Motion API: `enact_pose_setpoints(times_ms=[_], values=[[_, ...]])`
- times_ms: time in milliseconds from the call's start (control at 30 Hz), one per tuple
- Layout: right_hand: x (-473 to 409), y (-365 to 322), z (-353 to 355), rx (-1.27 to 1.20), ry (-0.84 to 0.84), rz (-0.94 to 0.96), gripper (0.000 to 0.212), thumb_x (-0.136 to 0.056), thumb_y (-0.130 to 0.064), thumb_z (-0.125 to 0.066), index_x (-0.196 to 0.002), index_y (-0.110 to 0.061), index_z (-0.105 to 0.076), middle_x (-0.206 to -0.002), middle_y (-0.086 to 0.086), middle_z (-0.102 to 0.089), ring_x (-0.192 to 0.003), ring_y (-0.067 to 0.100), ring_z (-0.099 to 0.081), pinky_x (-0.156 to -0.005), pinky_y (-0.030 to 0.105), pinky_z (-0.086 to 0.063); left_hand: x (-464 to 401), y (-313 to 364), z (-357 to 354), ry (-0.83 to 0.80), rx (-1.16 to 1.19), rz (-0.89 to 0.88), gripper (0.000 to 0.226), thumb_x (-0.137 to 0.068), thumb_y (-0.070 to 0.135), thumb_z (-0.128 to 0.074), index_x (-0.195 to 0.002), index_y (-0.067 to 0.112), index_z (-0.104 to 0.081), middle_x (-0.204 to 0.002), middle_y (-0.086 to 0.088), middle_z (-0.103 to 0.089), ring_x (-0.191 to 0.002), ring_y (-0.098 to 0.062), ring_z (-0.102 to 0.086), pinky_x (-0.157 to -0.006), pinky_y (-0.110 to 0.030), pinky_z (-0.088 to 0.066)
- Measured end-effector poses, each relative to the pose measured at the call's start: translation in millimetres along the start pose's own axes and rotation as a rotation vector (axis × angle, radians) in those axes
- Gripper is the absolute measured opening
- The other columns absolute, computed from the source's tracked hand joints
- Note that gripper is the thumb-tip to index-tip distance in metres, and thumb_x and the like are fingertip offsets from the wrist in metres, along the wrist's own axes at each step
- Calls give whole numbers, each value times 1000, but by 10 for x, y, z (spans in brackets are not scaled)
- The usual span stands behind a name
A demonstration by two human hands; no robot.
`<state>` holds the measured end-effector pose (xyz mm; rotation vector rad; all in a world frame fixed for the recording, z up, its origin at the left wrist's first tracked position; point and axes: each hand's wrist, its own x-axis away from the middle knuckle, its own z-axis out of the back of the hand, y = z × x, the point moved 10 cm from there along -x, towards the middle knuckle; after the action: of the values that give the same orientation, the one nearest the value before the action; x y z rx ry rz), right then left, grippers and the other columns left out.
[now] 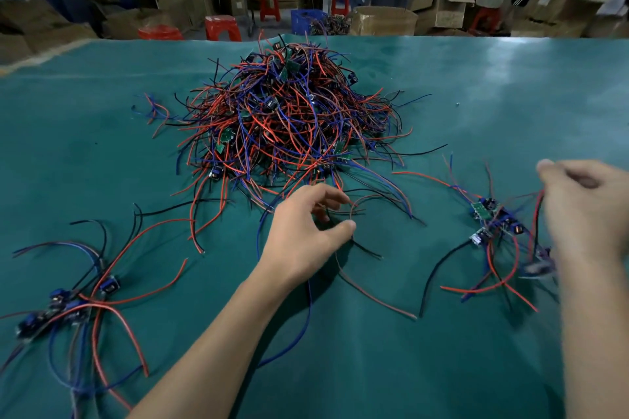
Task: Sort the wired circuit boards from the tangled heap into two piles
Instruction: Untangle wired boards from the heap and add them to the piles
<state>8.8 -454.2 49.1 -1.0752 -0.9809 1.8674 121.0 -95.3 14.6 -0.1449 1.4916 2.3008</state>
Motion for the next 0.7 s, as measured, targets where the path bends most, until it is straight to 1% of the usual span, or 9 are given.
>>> enact_pose_setpoints(times_ms=[33, 100, 200, 300, 367, 433, 533, 633, 700], values=[[2, -12, -1, 21, 7, 22, 42, -73, -58, -63, -98, -27, -76, -87, -3, -76, -85, 25, -73, -88, 49, -59, 2, 12, -12, -2, -73, -19, 26, -75, 19, -81, -97, 26, -70, -95, 8, -66, -76, -4, -59, -71, -11, -43], [30, -110, 30, 38, 52, 88, 41, -74, -51, -62, -104, -27, -76, -95, -3, -78, -89, 26, -72, -92, 49, -57, 1, 28, -65, -34, -180, -46, 28, -76, 23, -81, -101, 25, -71, -95, 9, -63, -77, -4, -57, -70, -7, -38], [250, -391, 1, -31, 59, 192, 25, -77, -37, -58, -93, -29, -75, -81, -9, -73, -78, 22, -70, -86, 48, -58, 7, 39, -113, -65, -222, -70, 18, -77, 24, -81, -95, 22, -76, -88, 6, -65, -73, -7, -58, -71, -17, -42], [786, -788, -502, -48, -298, 377, 11, -81, -28, -64, -79, -23, -74, -69, -9, -72, -69, 17, -71, -75, 37, -57, 10, 49, -87, -32, -179, -72, 11, -78, 18, -80, -88, 23, -77, -84, 8, -69, -73, -6, -61, -73, -19, -46], [1231, -915, -869, 53, -562, 481, 14, -86, -28, -71, -75, -19, -75, -64, -5, -71, -66, 16, -68, -71, 35, -54, 20, 81, -43, 17, -124, -76, 16, -77, 16, -80, -89, 24, -76, -82, 11, -71, -74, -2, -62, -71, -14, -45], [1508, -922, -1086, 121, -690, 525, 26, -90, -38, -71, -76, -16, -75, -64, 0, -69, -67, 22, -65, -68, 37, -51, 11, 104, 15, 66, -22, -80, 22, -76, 12, -81, -92, 24, -73, -81, 12, -72, -74, -3, -64, -68, -14, -46], [1630, -802, -1247, 5, -799, 370, 34, -90, -45, -72, -76, -14, -75, -59, 3, -65, -59, 21, -59, -60, 37, -50, 7, 128, 34, 75, 145, -85, 25, -74, 3, -81, -91, 18, -72, -81, 7, -73, -74, -7, -67, -71, -21, -50], [1651, -696, -1326, -281, -873, 126, 12, -90, -24, -77, -80, -19, -81, -65, 2, -72, -58, 13, -61, -52, 31, -51, 11, 114, -2, 32, 331, -47, 30, -71, 1, -84, -95, 14, -71, -86, 1, -75, -78, -10, -70, -73, -23, -54], [1640, -674, -1345, -438, -919, 11, 11, -90, -10, -76, -87, -18, -83, -77, 4, -78, -67, 12, -68, -58, 25, -54, 8, 52, -22, 26, 462, 23, 34, -71, 6, -84, -101, 15, -69, -89, 1, -73, -79, -13, -69, -71, -25, -55]])
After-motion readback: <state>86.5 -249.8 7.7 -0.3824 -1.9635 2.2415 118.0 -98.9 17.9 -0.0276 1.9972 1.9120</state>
